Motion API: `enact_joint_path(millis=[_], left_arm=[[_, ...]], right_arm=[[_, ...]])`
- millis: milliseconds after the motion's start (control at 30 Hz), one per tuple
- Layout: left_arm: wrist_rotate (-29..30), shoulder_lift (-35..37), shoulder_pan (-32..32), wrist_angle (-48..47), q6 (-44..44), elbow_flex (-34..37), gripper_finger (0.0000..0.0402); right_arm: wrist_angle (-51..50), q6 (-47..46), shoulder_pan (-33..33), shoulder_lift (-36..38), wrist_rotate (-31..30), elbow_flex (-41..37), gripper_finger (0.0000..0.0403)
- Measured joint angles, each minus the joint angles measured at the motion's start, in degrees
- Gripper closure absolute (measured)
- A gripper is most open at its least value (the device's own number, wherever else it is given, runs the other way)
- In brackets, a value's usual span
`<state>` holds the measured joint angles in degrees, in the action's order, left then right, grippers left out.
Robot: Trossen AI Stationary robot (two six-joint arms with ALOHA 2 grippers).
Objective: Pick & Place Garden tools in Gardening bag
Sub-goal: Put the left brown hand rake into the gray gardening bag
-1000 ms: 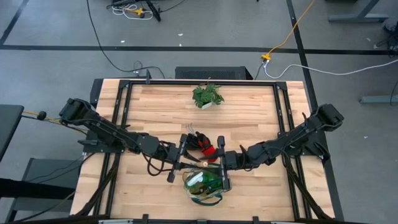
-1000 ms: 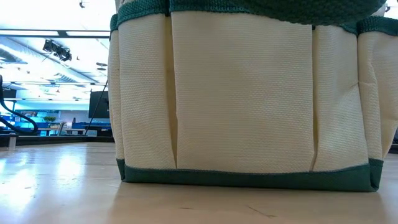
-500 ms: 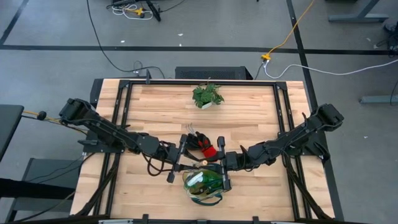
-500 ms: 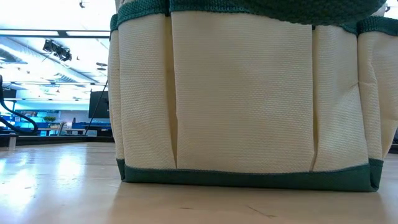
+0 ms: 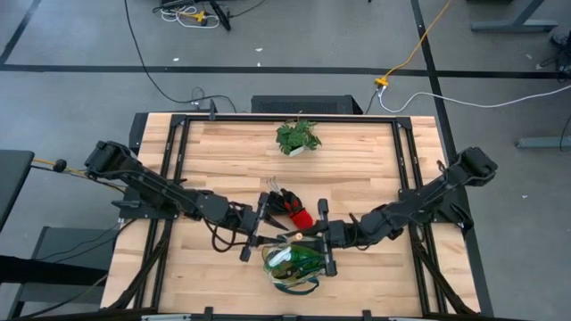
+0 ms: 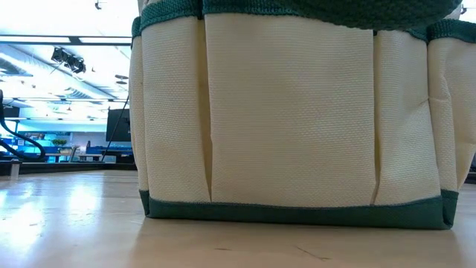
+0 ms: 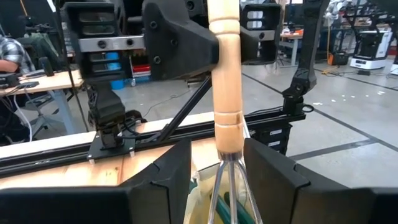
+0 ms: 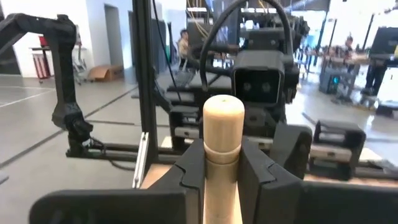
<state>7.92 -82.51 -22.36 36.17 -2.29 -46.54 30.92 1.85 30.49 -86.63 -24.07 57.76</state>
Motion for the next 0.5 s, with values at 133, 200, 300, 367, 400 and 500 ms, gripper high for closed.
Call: enact_joint_path(millis=[133,200,300,367,400,500], left_arm=[[0.0,0.6,0.0,-1.1,0.0,0.1,0.0248],[0.0,0.9,0.0,-2.1,0.0,0.1,0.0248],[0.0,1.4,-0.1,-2.1,0.0,0.0,0.0248],[0.0,1.8,0.0,-3.7,0.0,0.1,0.0248],[0.0,1.9,0.0,-3.7,0.0,0.1,0.0248],[0.0,2.1,0.0,-4.7,0.0,0.0,0.0248]], right_arm=[[-4.1,-3.0,1.0,1.8,-0.9,0.0,0.0359],[-5.8,-4.5,1.4,2.5,-0.9,0.0,0.0359],[-9.4,-7.4,1.9,3.2,-0.9,0.0,0.0359],[-11.3,-9.3,2.0,3.3,-0.9,0.0,0.0359],[-12.3,-10.5,2.0,3.3,-0.8,0.0,0.0359],[-16.0,-13.8,2.0,3.3,-0.4,0.0,0.0359]])
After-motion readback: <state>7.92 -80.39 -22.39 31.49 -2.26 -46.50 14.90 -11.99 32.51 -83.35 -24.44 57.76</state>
